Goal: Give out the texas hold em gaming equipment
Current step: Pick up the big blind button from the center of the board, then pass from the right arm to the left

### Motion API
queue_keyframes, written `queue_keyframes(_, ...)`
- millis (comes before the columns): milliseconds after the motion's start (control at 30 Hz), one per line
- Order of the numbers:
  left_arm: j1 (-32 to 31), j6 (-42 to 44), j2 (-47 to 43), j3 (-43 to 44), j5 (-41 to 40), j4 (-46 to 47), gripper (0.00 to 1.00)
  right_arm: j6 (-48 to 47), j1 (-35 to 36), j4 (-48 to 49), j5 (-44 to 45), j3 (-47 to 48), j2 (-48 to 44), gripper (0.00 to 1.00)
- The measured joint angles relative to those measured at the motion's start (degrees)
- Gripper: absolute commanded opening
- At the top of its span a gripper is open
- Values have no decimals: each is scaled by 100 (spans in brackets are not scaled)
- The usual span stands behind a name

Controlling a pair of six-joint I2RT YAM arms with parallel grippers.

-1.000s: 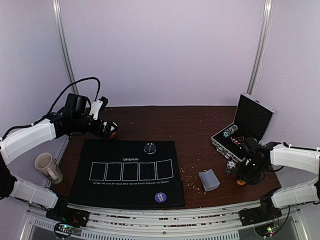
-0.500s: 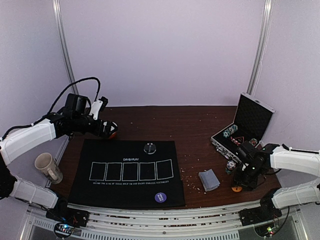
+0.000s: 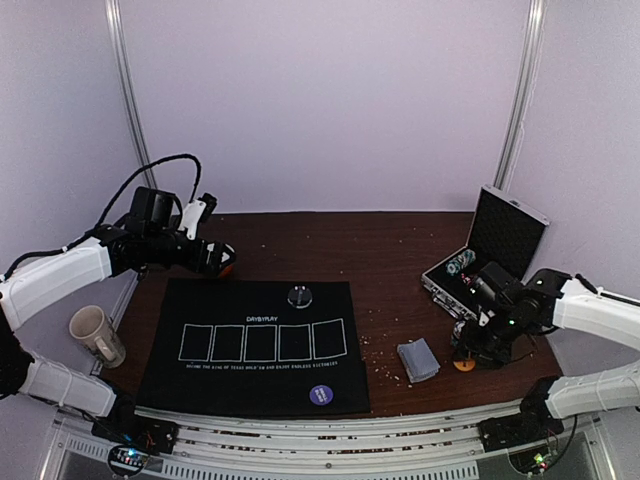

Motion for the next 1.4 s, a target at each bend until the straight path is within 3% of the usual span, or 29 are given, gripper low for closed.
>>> queue_keyframes(233,0,-4,0,70,299,0,96,20,1202,610,-131,560,-142,33)
queue_keyframes(433,-72,-70,0,114,1139,44,87,-538,2031,1283,118,1475,940,34)
queue_keyframes(567,-295,-151,28,114,2063,133,81,-1552,2374,1891,656,2535,1950,34)
queue_keyframes(700,-516,-260,79,101,2887,186,80,-2754,2651,2470,1237,3386,2776,34)
queue_keyframes(867,-649,-428,13,-140,3348,525,84,-4266,2946,3254,1781,4072,3556,34)
queue_keyframes(1100,-699,-769,-35,-485,3484,1099,80,-5475,3136,4037,2057,4415,4041,34)
queue_keyframes(1267,-719,-901,-59,-551,3434,1447,69,-5904,3187,4183,2103,4723,4319,33)
queue_keyframes(1400,-752,-935,-76,-555,3254,1600,51,-6122,3222,4229,2109,4911,4505,33)
